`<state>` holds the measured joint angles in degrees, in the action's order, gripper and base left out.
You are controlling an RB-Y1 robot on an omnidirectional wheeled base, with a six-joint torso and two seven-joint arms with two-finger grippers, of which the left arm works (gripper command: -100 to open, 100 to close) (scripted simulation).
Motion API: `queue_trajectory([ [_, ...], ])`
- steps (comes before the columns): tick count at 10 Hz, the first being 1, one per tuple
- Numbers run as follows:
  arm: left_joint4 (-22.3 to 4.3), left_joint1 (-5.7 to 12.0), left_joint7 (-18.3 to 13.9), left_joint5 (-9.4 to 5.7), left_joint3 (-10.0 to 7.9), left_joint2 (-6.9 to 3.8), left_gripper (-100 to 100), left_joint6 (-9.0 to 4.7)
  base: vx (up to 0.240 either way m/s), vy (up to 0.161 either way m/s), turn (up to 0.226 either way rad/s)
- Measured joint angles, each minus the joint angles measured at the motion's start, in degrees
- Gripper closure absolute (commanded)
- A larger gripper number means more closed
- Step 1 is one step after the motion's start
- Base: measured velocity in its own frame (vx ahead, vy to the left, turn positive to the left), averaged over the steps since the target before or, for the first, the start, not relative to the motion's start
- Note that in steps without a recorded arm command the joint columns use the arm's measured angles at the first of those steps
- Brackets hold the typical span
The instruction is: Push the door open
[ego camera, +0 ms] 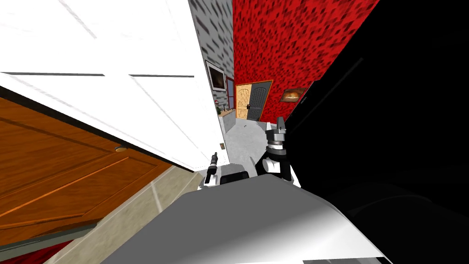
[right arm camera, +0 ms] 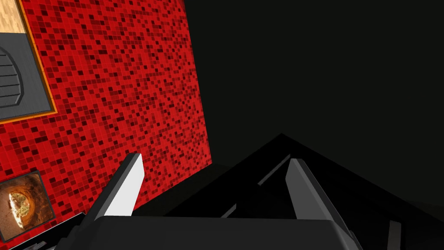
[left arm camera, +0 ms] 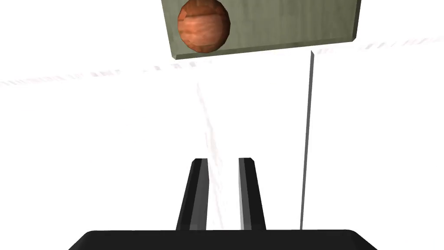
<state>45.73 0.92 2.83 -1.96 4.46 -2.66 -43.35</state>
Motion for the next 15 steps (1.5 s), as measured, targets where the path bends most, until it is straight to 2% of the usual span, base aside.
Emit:
queue_trajectory([
  [1,-0.5,0.24,0.3,-0.03,0.07,0.64,-100,-0.13,-0.251,0.009,0.087],
  [2,-0.4,0.22,0.7,-0.04,0.2,1.83,-100,-0.1,-0.225,-0.035,0.047],
  [4,2.6,-1.36,1.3,0.13,0.74,4.05,-100,1.38,-0.121,-0.057,0.028],
  [5,1.7,-0.86,1.3,0.06,0.68,4.45,-100,1.1,-0.027,-0.022,0.0],
  [6,1.5,-0.8,1.3,0.05,0.66,4.48,-100,0.96,0.101,0.02,-0.034],
  [7,1.8,-0.92,1.5,0.05,0.61,3.6,-100,1.06,0.221,0.021,-0.029],
  [9,0.4,-0.36,1.5,-0.11,0.27,1.93,-100,0.04,0.269,0.003,-0.022],
  [10,0.3,-0.37,1.7,-0.13,0.17,1.58,-100,-0.14,0.257,0.026,-0.026],
  [13,0.6,-0.73,2.0,-0.18,-0.07,1.66,-100,-0.52,0.229,-0.052,-0.023],
  [15,0.1,-0.75,2.2,-0.25,-0.28,2.98,-100,-1.12,0.185,-0.064,-0.025],
])
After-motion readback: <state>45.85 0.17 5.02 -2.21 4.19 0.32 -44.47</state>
